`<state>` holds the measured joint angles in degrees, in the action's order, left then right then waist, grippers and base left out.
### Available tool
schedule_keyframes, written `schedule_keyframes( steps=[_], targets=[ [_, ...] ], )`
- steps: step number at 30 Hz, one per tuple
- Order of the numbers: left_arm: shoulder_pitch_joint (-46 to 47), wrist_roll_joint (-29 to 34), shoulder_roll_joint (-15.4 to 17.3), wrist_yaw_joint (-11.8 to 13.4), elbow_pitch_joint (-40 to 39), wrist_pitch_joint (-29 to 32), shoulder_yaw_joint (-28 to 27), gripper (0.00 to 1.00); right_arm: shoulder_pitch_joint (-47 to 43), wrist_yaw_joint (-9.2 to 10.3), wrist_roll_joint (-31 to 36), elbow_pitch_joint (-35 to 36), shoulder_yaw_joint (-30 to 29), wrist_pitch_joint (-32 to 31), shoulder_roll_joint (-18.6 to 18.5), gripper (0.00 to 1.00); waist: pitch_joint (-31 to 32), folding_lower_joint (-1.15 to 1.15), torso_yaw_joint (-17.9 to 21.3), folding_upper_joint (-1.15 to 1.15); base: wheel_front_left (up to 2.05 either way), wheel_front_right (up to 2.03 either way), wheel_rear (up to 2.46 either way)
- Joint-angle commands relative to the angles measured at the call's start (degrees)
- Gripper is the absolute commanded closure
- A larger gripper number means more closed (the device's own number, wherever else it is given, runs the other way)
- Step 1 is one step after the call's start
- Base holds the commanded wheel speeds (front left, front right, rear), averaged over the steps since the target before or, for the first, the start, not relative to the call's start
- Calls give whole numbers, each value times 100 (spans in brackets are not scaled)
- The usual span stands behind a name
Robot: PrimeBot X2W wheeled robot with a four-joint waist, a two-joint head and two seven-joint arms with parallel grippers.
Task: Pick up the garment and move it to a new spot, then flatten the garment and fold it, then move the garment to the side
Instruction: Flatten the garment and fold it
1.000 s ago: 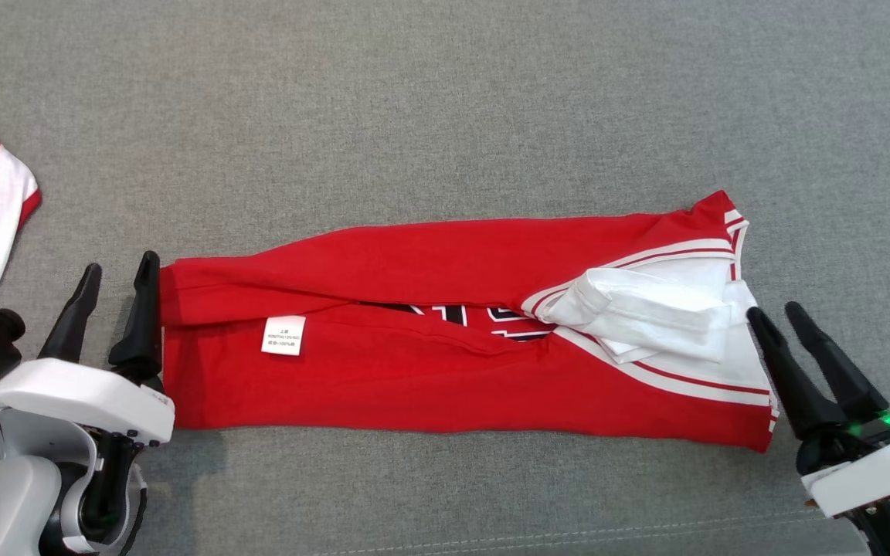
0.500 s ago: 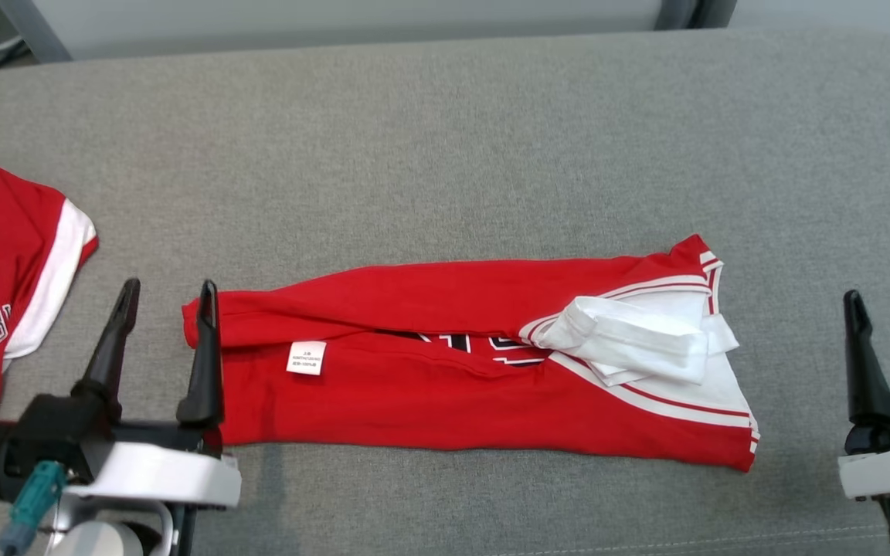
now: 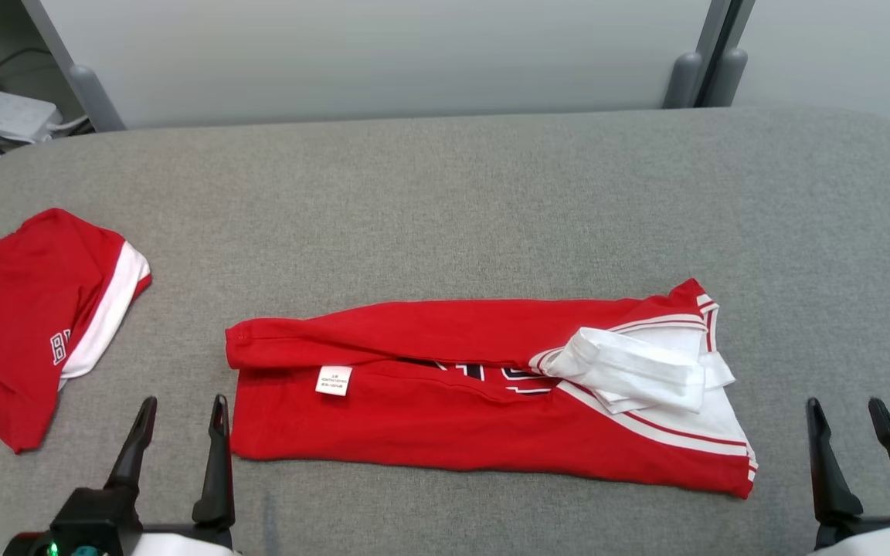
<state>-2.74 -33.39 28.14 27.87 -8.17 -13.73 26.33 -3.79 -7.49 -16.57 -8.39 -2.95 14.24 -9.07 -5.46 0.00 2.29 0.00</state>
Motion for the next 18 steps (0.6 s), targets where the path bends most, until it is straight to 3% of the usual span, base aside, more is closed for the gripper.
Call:
schedule_keyframes(
  steps=[1, 18],
  targets=[
    [90, 62, 137, 23, -57, -71, -199, 0, -63, 0, 81, 84, 71, 54, -91, 0, 117, 0, -30, 0, 0, 0, 0],
    [18, -10, 98, 13, 20, -66, -178, 0, -111, 0, 156, 189, 64, -58, -52, 0, 78, 0, -17, 0, 0, 0, 0]
  ],
)
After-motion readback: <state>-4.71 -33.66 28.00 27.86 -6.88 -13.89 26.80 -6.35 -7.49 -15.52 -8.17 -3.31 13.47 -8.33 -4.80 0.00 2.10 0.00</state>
